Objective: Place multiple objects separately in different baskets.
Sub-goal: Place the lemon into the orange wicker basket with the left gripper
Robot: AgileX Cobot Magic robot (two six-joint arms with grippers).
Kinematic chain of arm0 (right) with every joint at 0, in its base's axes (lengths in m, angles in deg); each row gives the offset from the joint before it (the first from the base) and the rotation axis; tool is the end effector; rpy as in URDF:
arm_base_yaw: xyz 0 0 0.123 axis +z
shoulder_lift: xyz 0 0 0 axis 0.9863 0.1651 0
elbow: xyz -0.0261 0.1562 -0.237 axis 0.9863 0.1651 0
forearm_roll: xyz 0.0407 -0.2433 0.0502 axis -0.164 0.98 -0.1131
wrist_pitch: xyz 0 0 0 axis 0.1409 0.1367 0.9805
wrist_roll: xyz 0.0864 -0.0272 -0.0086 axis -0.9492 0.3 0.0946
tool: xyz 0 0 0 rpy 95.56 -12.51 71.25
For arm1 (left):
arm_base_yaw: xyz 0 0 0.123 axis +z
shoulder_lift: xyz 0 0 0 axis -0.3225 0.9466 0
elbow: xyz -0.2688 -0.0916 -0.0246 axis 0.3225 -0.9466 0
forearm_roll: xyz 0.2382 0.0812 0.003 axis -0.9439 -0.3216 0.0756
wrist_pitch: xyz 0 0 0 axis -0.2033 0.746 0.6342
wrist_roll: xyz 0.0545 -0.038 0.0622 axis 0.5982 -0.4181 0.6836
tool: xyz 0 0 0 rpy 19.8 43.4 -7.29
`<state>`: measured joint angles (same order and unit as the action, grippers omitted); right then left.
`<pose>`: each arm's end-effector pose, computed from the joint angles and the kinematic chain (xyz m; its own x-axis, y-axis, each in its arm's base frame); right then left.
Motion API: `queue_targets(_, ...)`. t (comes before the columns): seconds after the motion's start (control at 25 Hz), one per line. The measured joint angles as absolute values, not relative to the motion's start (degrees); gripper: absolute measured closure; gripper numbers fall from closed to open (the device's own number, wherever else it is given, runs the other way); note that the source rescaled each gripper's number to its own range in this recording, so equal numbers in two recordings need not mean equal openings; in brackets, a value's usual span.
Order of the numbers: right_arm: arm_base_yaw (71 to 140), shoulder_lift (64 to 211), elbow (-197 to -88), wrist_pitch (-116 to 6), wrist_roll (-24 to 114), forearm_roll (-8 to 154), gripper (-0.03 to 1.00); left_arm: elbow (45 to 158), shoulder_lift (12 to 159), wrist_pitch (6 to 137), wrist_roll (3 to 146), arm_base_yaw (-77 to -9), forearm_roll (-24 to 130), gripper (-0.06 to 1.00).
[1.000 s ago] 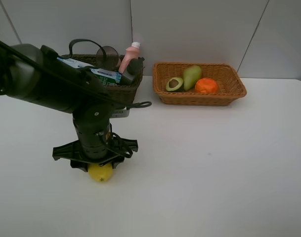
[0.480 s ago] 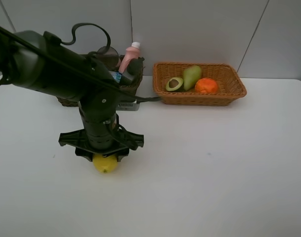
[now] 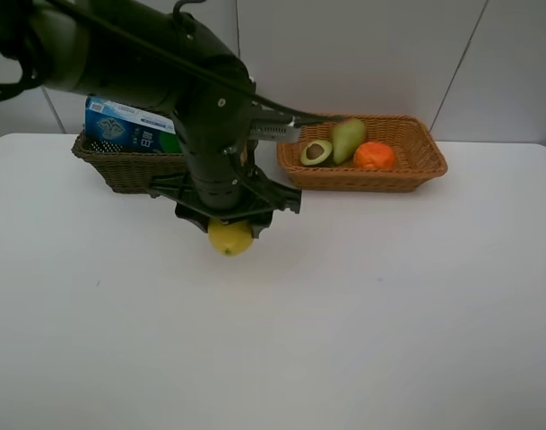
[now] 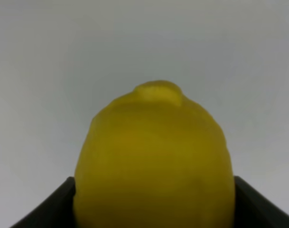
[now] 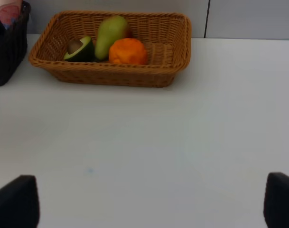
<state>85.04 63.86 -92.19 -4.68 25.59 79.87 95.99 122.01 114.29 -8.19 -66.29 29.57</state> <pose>-0.0065 0.0007 0.2842 -0.4080 -0.0786 -0.9096 -0.1094 0.9933 -0.0368 0.2641 -0.2710 0.1813 -0.9643 0.0703 -0.2555 0.0899 0.9938 -0.0660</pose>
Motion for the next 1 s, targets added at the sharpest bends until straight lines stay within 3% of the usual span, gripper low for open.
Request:
queue_targets(0.36,85.0,63.9,-92.2,-4.7,25.6,79.9,-0.03,103.4,122.1,101.2,2.0,-66.3,27.7,0.20)
queue_targets(0.68,85.0,63.9,-92.2,-4.7,25.6,79.9,-0.03,104.0,123.4,85.1,2.4,-66.1,18.6,0.20)
queue_targets(1.0,85.0,63.9,-92.2,-4.7,25.6,79.9,-0.03,112.0,132.9,80.7,0.8,-62.2,16.2,0.20)
